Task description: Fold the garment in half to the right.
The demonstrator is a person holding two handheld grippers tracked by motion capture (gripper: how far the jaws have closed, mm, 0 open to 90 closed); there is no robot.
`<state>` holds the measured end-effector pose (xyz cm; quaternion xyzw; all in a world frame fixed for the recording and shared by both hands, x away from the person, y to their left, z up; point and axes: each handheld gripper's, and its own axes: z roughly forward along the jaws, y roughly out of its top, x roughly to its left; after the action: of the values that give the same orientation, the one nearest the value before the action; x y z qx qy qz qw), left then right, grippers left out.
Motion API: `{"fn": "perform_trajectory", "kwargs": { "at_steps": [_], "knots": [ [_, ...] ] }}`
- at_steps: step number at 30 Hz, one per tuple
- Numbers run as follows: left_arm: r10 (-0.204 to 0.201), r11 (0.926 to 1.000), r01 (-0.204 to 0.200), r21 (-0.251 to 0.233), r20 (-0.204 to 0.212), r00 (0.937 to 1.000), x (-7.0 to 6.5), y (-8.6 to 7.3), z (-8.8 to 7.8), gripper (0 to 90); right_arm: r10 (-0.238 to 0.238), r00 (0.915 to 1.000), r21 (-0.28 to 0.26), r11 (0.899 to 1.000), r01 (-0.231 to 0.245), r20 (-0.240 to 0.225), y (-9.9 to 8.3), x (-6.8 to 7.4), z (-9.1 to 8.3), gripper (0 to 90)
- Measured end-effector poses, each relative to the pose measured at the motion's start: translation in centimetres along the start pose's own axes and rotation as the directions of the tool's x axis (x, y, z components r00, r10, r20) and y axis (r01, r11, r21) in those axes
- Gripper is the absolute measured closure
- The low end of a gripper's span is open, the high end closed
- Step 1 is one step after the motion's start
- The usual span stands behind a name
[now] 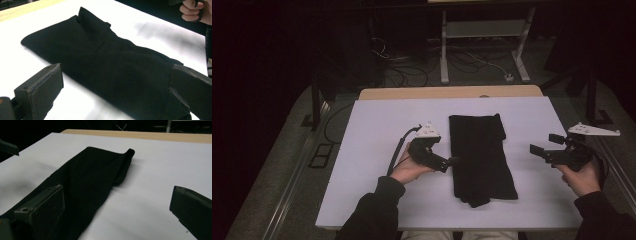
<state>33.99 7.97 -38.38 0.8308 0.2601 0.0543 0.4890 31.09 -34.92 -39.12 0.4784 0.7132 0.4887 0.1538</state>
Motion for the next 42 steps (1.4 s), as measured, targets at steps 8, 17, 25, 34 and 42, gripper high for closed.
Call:
{"fn": "perform_trajectory", "kwargs": {
  "at_steps": [8,17,25,34,42],
  "knots": [
    [-0.016,0.9998,0.015,-0.010,-0.040,0.9991,0.7,-0.9,-1.5,0.0,-0.009,0.9999,-0.004,1.000,0.009,-0.009,-0.9,0.7,-0.5,0.0],
    [-0.035,0.9992,0.034,-0.022,-0.064,0.9973,1.3,-2.2,-2.9,0.0,-0.016,0.9997,0.002,1.000,0.016,-0.019,-1.9,1.2,-0.9,0.0],
    [-0.060,0.9978,0.058,-0.033,-0.085,0.9946,1.9,-3.6,-4.2,0.0,-0.013,0.9996,0.008,1.000,0.013,-0.026,-2.7,1.3,-1.0,0.0],
    [-0.069,0.9965,0.064,-0.055,-0.102,0.9924,2.3,-4.8,-5.7,0.0,-0.021,0.9995,0.004,1.000,0.021,-0.023,-3.2,1.3,-1.1,0.0],
    [-0.081,0.9950,0.074,-0.067,-0.111,0.9904,2.1,-5.9,-6.8,0.0,-0.015,0.9996,0.011,1.000,0.015,-0.023,-3.5,1.3,-1.0,0.0]
  ]
}}
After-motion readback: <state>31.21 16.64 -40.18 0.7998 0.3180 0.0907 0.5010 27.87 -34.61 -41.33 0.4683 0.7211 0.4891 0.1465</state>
